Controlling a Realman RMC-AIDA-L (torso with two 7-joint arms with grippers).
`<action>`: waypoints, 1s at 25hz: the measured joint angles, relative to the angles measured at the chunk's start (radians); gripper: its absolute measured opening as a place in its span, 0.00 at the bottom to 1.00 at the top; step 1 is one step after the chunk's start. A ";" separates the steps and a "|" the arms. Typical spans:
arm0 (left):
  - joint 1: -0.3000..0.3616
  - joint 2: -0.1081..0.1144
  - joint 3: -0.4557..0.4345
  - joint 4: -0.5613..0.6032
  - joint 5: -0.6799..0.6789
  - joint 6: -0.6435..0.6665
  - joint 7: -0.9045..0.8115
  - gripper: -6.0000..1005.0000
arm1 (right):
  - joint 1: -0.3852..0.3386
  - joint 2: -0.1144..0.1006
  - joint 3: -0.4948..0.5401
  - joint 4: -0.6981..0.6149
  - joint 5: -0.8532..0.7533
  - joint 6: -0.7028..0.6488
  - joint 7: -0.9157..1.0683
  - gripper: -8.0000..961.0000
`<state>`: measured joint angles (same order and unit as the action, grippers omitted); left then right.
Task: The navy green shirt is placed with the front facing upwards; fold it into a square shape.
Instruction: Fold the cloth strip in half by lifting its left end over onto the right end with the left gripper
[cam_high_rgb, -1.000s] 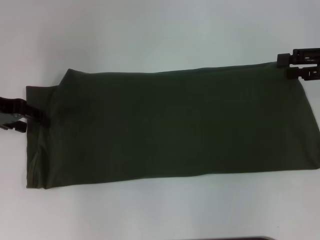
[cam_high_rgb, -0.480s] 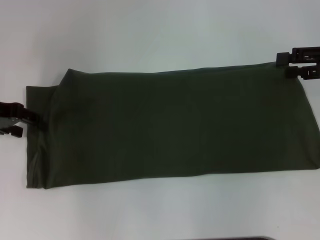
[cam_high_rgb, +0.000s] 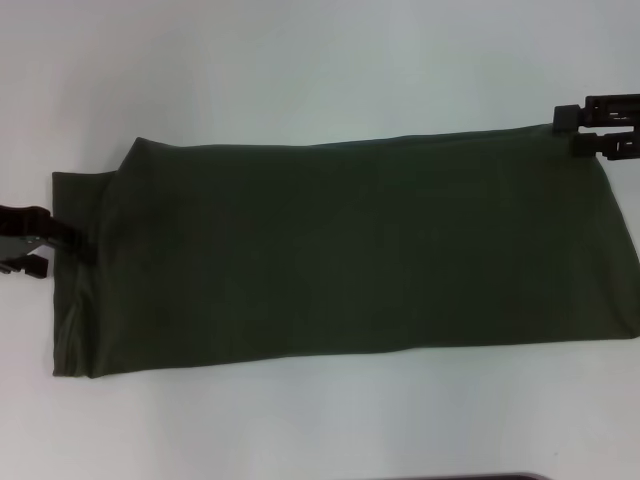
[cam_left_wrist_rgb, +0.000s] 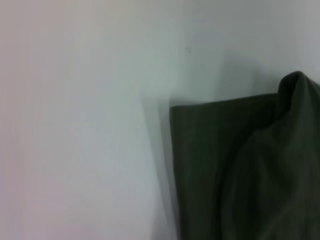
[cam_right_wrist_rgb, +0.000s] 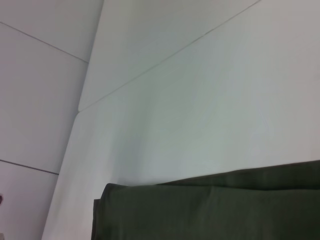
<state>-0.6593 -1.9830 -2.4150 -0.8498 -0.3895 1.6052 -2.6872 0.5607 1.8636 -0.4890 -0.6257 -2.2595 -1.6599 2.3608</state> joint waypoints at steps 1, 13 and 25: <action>0.000 -0.001 0.000 0.000 0.000 -0.001 -0.003 0.73 | 0.000 0.000 0.000 0.000 0.000 0.000 0.000 0.84; -0.002 -0.010 0.001 0.000 0.009 -0.015 -0.029 0.73 | -0.005 -0.001 0.009 0.000 0.000 -0.003 0.000 0.84; -0.003 -0.009 0.000 0.012 0.012 -0.022 -0.033 0.73 | -0.007 -0.002 0.016 0.000 0.000 -0.006 0.000 0.84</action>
<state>-0.6620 -1.9925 -2.4145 -0.8378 -0.3773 1.5831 -2.7198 0.5537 1.8621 -0.4727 -0.6259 -2.2595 -1.6663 2.3608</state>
